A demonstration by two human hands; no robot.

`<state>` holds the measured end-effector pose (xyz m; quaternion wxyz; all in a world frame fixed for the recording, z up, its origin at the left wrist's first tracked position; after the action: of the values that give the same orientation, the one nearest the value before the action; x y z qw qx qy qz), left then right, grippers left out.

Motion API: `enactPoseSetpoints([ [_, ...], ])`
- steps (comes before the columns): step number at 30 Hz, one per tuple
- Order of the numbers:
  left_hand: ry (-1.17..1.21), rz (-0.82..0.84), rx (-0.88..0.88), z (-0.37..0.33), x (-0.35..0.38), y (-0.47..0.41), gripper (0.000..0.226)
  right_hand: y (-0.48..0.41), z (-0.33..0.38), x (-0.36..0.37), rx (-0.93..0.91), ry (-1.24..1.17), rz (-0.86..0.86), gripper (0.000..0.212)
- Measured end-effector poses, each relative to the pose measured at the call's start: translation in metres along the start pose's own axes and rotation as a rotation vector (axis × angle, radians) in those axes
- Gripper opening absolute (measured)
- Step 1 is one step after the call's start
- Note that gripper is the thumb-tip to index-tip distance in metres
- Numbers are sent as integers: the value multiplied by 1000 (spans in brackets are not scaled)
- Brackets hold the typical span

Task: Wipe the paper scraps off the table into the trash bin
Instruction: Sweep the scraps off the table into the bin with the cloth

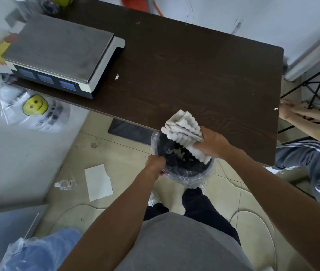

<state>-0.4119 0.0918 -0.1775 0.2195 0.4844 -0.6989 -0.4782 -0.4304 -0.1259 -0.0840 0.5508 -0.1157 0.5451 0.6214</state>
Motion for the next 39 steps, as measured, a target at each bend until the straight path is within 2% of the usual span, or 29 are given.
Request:
enactPoseSetpoints([
  [1, -7, -2, -1, 1, -1, -1, 33, 0, -3, -2, 39, -118, 48, 42],
  [3, -9, -2, -4, 4, -2, -3, 33, 1, -8, -9, 80, -232, 31, 48],
  [5, 0, -9, -3, 5, -2, -6, 33, 0, -13, -22, 103, -248, -49, 56],
  [11, -4, -15, -8, 9, -1, -6, 30, -7, -27, -51, 231, -176, -255, 61],
  [14, -26, -14, -14, 9, 1, -4, 31, -8, -26, -37, 220, -33, -209, 61],
  [20, -55, -8, -29, 11, 4, -3, 27, 1, 4, -5, 6, 171, -40, 70],
  [21, -64, -7, -30, 11, 5, -3, 27, 3, 5, -2, -4, 145, 8, 71],
  [24, -94, -13, -37, 13, 9, -4, 27, 3, 0, -2, 77, -138, 124, 77],
  [26, -101, -11, -34, 12, 10, -5, 27, 3, -4, -9, 76, -129, 39, 77],
  [28, -95, -13, -31, 11, 11, -2, 27, 5, -6, -13, 9, 46, -96, 63],
  [32, -70, -9, -30, 12, 11, 4, 25, 5, -11, -12, -51, 125, -184, 54],
  [35, -51, -9, -28, 11, 11, 7, 24, 4, -18, -20, -18, 126, -292, 53],
  [39, -57, -14, -21, 11, 10, 6, 25, 6, -33, -29, 57, 173, -327, 57],
])
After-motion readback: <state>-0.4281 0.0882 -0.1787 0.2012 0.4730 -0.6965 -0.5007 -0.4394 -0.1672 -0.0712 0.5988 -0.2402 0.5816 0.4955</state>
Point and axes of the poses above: each hand's wrist, its own y-axis away from the middle knuckle, its own x-axis out of the palm, z = x × y, the point moved 4 cm from there along -y, towards the middle knuckle, and after that the axes turned 2 degrees about z, right-handed, at the moved point
